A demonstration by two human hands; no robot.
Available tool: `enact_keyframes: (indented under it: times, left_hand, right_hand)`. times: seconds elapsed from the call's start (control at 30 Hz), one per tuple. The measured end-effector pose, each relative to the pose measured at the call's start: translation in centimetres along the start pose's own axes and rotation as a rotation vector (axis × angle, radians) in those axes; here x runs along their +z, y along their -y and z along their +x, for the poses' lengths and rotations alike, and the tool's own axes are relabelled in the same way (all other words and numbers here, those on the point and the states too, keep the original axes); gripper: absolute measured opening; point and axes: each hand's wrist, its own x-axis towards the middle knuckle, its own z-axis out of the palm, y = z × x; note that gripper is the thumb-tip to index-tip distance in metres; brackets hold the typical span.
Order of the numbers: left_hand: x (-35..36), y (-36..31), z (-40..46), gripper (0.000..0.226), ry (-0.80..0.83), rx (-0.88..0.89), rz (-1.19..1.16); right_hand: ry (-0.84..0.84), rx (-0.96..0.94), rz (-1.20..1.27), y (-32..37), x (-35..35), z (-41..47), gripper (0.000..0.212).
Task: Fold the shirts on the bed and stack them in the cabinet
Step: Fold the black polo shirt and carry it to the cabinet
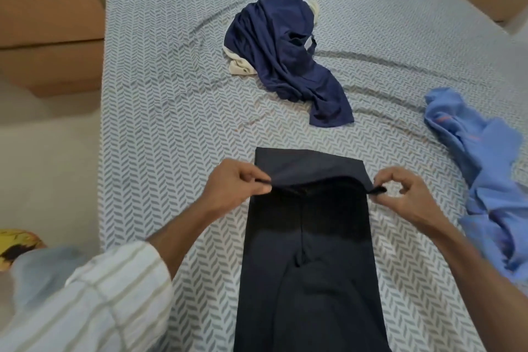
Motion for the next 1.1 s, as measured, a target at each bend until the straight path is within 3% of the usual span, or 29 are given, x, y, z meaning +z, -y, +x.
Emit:
enact_keyframes:
  times: [0.1,0.17,0.23,0.33,0.47,0.53,0.63,0.73,0.8,0.9,1.03,1.1]
  left_hand:
    - [0.5,2.3,-2.7,0.013,0.078,-0.068,0.073]
    - [0.6,3.2,-3.5,0.017,0.123,-0.088,0.140]
    - [0.6,3.3,-3.3,0.022,0.078,-0.113,0.128]
    - [0.6,2.5,-1.8,0.017,-0.065,-0.190,0.056]
    - [1.0,1.7,1.3,0.023,-0.168,-0.228,0.038]
    - [1.7,1.4,3.1,0.031,-0.191,-0.242,0.093]
    - [2.3,0.6,5.2,0.039,-0.191,-0.243,0.148]
    - [2.7,0.3,6.5,0.028,-0.142,-0.274,0.137]
    - [2.9,0.2,7.1,0.013,-0.111,-0.298,0.152]
    - [2.4,0.0,7.8,0.025,-0.127,-0.288,0.061]
    - [2.2,-0.2,7.3,0.027,-0.118,-0.274,-0.024]
    - [2.0,-1.0,6.1,0.027,-0.119,-0.282,-0.094]
  right_hand:
    - [0.101,0.072,-0.058,-2.2,1.3,-3.6,0.042]
    - [0.170,0.125,-0.090,-3.1,1.6,-4.9,0.032]
    - [0.163,0.201,0.056,-3.1,1.5,-4.9,0.026]
    - [0.026,0.379,0.276,-2.6,1.7,-2.4,0.019]
    - [-0.022,0.483,0.295,-3.6,3.2,2.0,0.060]
    - [-0.042,0.491,0.313,-4.4,3.7,3.8,0.067]
    - [-0.057,0.482,0.320,-4.4,3.7,5.5,0.040]
    - [-0.016,0.434,0.252,-5.9,3.9,6.3,0.017]
    - [0.021,0.419,0.178,-7.2,3.9,6.5,0.017]
    - [0.049,0.421,0.123,-8.2,3.7,7.1,0.038]
    - [0.031,0.416,0.121,-7.3,3.4,6.5,0.023]
    - [0.017,0.399,0.257,-5.5,2.6,5.6,0.013]
